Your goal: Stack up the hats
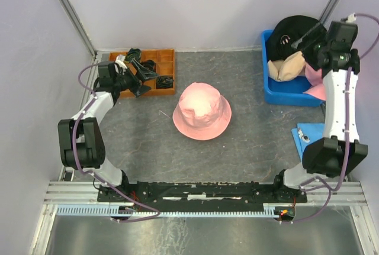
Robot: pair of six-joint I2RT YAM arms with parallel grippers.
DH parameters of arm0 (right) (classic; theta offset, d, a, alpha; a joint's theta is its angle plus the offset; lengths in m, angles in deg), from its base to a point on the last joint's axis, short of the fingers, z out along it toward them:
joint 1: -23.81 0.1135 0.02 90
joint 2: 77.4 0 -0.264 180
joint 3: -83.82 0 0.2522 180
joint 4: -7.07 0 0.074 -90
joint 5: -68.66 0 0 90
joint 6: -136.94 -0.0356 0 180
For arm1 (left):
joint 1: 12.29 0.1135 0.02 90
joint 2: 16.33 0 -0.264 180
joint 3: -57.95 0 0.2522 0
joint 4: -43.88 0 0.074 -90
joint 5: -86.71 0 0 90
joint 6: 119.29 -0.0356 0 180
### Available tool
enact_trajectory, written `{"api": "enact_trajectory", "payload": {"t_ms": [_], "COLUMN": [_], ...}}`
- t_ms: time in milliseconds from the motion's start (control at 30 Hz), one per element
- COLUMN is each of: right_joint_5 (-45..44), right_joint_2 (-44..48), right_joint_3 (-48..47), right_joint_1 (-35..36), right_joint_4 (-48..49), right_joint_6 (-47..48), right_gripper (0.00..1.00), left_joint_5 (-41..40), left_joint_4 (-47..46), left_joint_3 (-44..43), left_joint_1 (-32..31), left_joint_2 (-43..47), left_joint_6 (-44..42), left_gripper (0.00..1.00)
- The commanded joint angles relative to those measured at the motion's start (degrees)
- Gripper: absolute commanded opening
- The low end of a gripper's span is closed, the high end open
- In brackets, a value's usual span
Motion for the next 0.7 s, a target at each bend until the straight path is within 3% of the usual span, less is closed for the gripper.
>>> {"api": "enact_trajectory", "payload": {"t_ms": [0, 167, 367, 467, 667], "right_joint_5": [-13.46, -15.93, -7.31, -4.17, -3.56], "right_joint_2": [10.61, 20.51, 22.16, 18.32, 6.38], "right_joint_3": [13.63, 30.31, 39.55, 39.28, 28.39], "right_joint_1": [-0.03, -2.78, -14.43, -19.71, -20.44], "right_joint_4": [-1.78, 7.24, 13.59, 14.71, 13.07], "right_joint_6": [-7.57, -17.97, -19.47, -18.16, -12.59], "right_gripper": [0.88, 0.91, 0.93, 0.96, 0.99], "left_joint_5": [0.73, 2.74, 3.48, 3.98, 3.75], "left_joint_4": [-2.88, -5.48, -5.72, -6.11, -7.19], "left_joint_3": [2.23, 2.24, 2.12, 2.19, 2.91], "left_joint_1": [-0.11, -0.19, -0.16, -0.19, -0.15], "left_joint_2": [-0.05, -2.48, -3.58, -4.36, -5.63], "left_joint_6": [-0.26, 0.86, 0.13, -0.03, -0.25], "left_gripper": [0.99, 0.99, 0.99, 0.99, 0.99]}}
